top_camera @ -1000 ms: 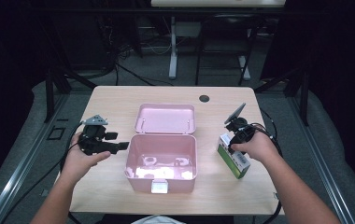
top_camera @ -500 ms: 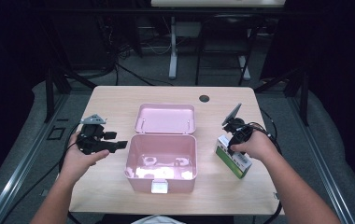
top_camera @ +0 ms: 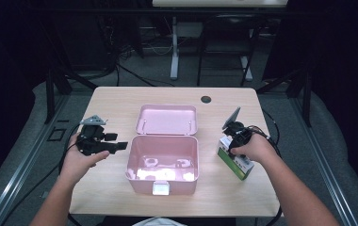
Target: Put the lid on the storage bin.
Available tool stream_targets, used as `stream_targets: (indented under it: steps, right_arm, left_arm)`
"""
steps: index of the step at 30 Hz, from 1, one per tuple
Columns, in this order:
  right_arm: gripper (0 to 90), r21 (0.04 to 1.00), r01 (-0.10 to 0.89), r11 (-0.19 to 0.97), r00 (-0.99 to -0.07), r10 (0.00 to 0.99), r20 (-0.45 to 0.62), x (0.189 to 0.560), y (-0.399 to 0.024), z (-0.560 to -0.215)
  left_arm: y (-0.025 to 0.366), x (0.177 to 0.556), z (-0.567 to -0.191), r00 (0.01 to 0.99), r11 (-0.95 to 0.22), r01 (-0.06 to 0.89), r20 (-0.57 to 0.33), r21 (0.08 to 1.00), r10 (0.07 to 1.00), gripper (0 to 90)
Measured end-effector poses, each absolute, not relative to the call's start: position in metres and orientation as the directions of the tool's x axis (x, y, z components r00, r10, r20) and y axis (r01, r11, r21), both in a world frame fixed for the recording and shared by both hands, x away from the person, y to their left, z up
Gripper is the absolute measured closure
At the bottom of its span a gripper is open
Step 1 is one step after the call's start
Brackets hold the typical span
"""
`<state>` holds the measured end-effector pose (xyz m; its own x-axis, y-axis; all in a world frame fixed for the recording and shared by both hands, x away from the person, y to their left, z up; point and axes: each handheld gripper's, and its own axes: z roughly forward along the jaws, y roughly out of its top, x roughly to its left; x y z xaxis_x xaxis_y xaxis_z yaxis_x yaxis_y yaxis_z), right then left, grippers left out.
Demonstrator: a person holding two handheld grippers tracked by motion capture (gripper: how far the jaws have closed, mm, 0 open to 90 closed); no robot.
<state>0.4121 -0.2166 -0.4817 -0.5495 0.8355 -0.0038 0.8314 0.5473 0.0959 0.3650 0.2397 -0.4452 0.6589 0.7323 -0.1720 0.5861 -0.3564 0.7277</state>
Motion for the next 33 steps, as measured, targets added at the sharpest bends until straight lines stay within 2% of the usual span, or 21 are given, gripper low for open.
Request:
stream_targets:
  steps: [19,33]
  right_arm:
    - [60.9,0.076,0.827,0.557,-0.558,0.830,-0.010,0.414,-0.215,-0.483]
    - [61.0,0.076,0.814,0.576,-0.576,0.817,-0.023,0.411,-0.210,-0.468]
  left_arm:
    - [0.246,0.366,-0.443,0.650,-0.337,0.583,-0.175,0.739,0.740,37.1]
    - [0.248,0.366,-0.441,0.649,-0.336,0.583,-0.175,0.740,0.740,37.1]
